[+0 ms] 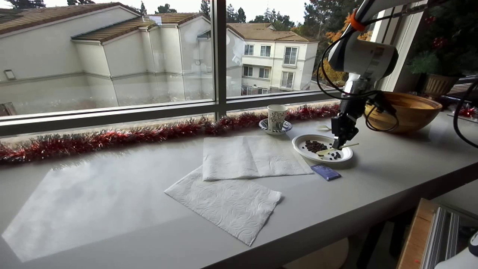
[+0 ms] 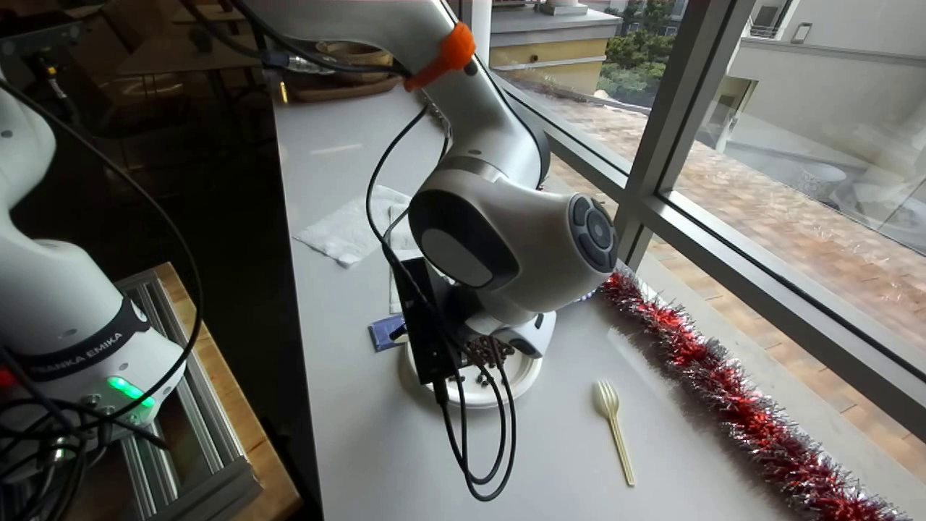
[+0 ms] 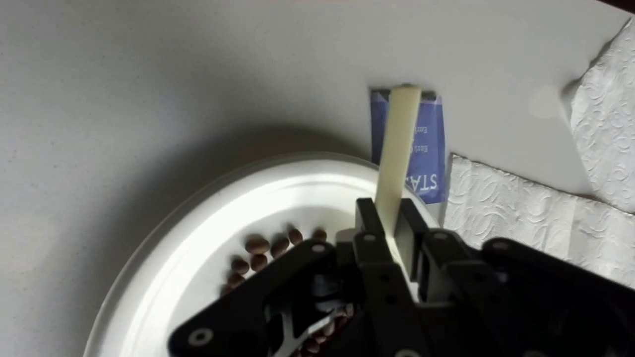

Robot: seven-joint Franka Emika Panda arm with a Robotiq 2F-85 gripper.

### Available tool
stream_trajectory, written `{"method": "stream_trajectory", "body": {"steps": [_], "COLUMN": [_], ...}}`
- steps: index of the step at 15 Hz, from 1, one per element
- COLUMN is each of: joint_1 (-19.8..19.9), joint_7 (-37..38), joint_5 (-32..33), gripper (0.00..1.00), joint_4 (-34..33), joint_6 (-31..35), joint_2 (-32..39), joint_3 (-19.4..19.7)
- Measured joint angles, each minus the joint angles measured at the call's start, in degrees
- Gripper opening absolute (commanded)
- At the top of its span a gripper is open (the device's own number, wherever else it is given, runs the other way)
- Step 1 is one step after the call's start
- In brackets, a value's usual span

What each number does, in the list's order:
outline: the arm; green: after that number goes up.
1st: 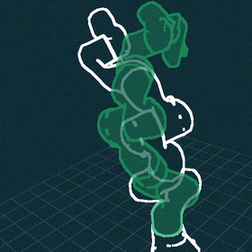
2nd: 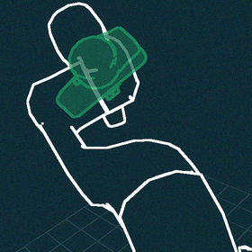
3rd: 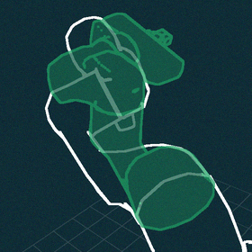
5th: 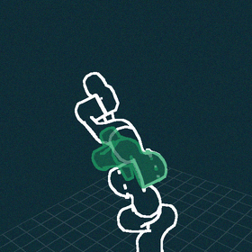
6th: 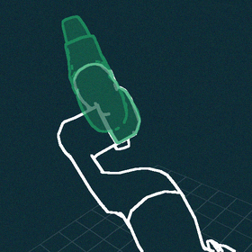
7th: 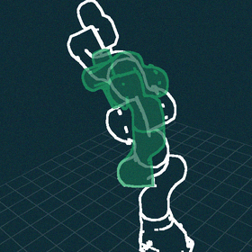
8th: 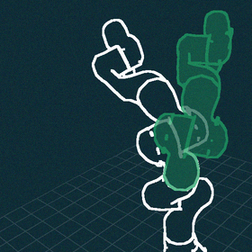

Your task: Using the spoon, scoop a little of the plate's objects into the cup

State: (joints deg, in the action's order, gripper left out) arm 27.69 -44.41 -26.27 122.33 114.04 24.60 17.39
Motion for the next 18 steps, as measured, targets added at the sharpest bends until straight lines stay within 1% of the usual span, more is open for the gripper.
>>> {"method": "stream_trajectory", "body": {"steps": [6,12,18], "joint_1": [1.53,3.00,3.22], "joint_7": [2.07,2.26,2.26], "joint_5": [-0.05,-0.05,-0.02], "gripper": [0.03,0.03,0.03], "joint_4": [-1.80,-3.81,-5.02], "joint_6": [-0.05,-0.59,0.20], "joint_2": [1.14,2.81,3.36], "joint_3": [-0.66,-1.52,-1.80]}}
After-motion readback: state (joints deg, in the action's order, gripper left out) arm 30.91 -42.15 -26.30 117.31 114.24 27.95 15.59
